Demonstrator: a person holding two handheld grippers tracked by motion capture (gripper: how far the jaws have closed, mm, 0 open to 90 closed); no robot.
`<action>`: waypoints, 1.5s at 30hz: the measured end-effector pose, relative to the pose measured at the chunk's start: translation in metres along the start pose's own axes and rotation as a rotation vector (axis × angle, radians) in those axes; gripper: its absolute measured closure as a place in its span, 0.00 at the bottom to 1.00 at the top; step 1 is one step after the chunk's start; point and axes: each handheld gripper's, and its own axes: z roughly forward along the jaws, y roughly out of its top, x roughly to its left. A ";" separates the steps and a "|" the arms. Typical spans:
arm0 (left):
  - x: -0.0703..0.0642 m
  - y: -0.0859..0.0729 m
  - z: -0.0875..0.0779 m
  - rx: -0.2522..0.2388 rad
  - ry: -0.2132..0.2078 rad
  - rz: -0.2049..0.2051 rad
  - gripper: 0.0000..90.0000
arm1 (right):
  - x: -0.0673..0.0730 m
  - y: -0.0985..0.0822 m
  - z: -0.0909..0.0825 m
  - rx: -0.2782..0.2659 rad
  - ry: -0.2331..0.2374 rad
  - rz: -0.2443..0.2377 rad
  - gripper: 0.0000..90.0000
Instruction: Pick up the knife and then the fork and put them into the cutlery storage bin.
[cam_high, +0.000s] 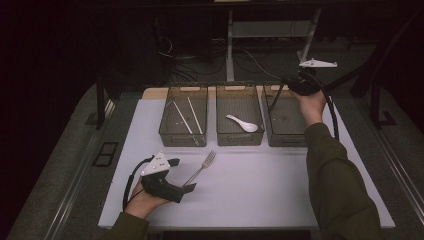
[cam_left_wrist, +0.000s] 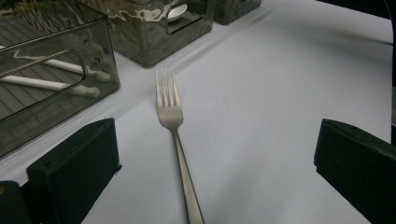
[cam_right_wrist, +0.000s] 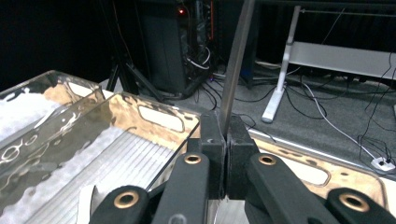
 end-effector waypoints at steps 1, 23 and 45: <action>0.000 0.000 0.000 0.001 0.000 0.003 0.00 | 0.001 -0.001 0.000 0.009 0.001 -0.001 0.98; -0.004 0.002 0.003 0.010 -0.009 0.003 0.00 | -0.005 -0.023 -0.039 0.060 0.031 -0.020 0.97; -0.005 0.003 0.007 0.007 -0.019 0.005 0.00 | -0.013 -0.076 -0.068 0.149 0.085 -0.007 0.93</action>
